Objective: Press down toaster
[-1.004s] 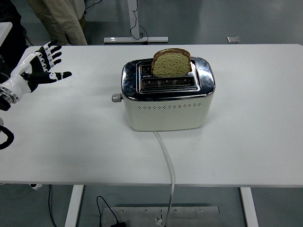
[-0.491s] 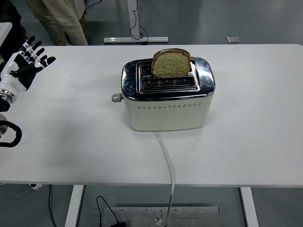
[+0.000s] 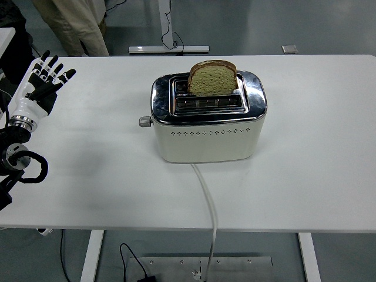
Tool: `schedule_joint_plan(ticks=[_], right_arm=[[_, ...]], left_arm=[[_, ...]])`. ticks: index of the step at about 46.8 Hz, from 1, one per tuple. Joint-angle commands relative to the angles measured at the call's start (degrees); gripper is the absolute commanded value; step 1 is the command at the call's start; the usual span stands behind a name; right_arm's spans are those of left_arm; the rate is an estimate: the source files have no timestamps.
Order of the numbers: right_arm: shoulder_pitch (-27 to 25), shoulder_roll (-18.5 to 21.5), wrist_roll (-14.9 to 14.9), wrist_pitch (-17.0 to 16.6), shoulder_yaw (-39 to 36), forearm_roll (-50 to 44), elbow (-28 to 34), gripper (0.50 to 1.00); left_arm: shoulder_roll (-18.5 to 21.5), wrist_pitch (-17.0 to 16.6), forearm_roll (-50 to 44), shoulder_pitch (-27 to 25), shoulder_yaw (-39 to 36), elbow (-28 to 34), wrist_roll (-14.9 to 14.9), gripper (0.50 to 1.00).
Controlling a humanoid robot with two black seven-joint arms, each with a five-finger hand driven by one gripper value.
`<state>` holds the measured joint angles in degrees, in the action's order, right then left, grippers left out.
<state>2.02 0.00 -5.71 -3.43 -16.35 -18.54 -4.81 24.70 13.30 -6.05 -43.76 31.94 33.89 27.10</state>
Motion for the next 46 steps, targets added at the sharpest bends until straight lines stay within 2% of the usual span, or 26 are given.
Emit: schedule_joint_plan(ticks=[1, 26, 46], right_arm=[[0.0, 0.0, 0.0, 0.0, 0.0, 0.0, 0.06, 0.998], [0.0, 0.0, 0.0, 0.0, 0.0, 0.0, -0.02, 0.998], [0.09, 0.0, -0.18, 0.0, 0.09, -0.35, -0.02, 0.998]], left_arm=[[-0.09, 0.93, -2.3, -0.01, 0.22, -1.19, -0.21, 1.0], [-4.31, 1.11, -4.15, -0.01, 3.65, -2.77, -0.74, 1.0], [-5.1, 1.55, -3.27, -0.01, 3.74, -2.77, -1.09, 1.0]])
